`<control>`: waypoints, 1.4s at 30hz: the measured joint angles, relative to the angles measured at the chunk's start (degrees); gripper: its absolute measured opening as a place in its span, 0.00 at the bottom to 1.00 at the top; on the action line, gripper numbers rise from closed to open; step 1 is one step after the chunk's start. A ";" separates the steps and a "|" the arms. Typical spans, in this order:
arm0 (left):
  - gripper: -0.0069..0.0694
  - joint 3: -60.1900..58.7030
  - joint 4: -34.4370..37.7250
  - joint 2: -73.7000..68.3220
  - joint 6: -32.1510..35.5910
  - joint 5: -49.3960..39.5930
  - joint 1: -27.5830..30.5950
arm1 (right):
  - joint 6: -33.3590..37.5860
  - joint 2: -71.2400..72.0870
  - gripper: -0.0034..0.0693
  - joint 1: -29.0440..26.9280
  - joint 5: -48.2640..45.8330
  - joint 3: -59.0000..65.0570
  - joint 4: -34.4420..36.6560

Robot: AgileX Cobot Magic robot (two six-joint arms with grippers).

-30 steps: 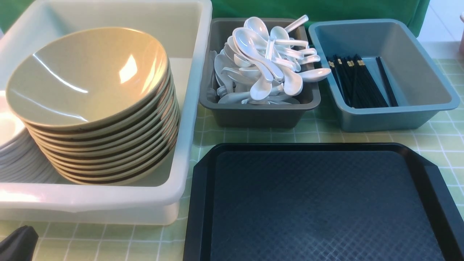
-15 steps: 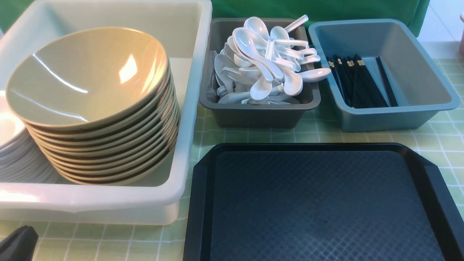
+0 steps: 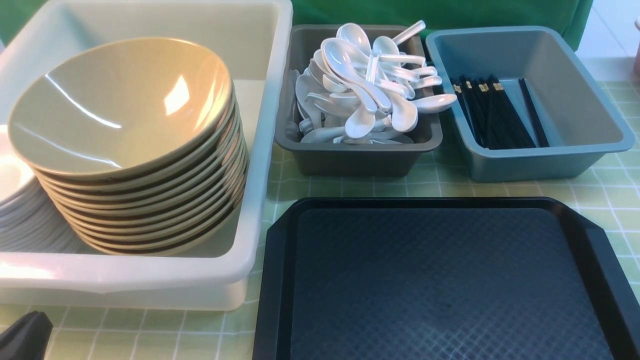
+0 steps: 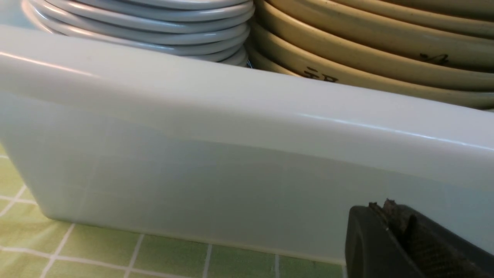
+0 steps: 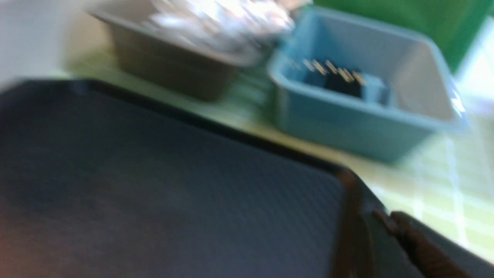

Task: On green table put chopsticks spoon bowls plates into blue grey white boxes.

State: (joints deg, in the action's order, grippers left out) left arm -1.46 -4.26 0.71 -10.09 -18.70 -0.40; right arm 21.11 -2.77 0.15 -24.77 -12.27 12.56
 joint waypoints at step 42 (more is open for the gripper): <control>0.09 0.00 0.11 0.00 0.19 0.05 0.00 | -19.48 3.39 0.16 -7.54 9.37 12.75 -16.01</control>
State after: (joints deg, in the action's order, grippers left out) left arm -1.46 -4.15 0.71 -9.89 -18.64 -0.40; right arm 1.63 0.62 -7.39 -15.41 0.48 -3.45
